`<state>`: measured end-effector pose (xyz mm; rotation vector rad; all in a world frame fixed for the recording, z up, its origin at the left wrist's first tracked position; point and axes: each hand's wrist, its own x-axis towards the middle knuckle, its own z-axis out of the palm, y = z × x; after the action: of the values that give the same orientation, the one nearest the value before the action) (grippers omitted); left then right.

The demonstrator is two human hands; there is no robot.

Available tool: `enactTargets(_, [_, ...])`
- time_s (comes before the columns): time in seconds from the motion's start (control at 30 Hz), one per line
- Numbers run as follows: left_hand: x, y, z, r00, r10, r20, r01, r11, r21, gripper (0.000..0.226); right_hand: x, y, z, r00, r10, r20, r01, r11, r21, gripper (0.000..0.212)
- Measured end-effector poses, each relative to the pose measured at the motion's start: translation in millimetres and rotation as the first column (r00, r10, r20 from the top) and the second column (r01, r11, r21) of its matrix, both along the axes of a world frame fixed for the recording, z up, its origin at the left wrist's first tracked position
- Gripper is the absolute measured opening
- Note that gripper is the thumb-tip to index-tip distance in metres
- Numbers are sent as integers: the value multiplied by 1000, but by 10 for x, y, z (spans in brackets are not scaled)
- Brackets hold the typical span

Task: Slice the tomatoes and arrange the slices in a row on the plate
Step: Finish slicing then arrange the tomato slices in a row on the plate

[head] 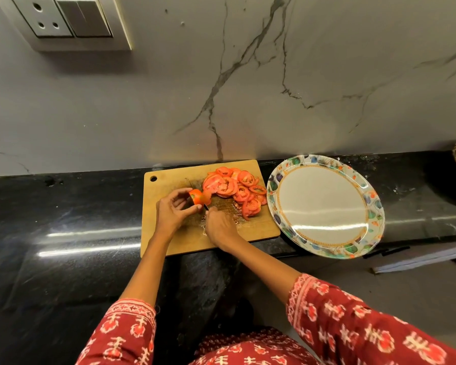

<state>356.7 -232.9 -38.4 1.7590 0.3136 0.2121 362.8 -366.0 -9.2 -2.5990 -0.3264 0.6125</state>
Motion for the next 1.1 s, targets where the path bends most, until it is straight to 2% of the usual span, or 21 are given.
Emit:
enactTargets(0.2, [-58,63,49,999,49,-13,-50,998,-31,48,-240,-222,-131,994,74,76,-67,994,-90,31])
enactTargets(0.33, [-53,65,57,998,43,-44,-44,999,-24,48,-237,-322,-101,996,23,85,-19,999,-46,28])
enactTargets(0.5, [-27,52,46,999,10,-45,-7,997,74,49,-107,-268,93,988,-16,152,10,999,41,32])
enactTargets(0.6, [-1,38,48,999,-3,-34,7,995,102,49,-71,-146,203,988,5,153,-17,997,72,35])
enactTargets(1.1, [27,38,55,999,-9,-50,14,995,98,49,-96,-108,237,994,17,112,-21,999,34,35])
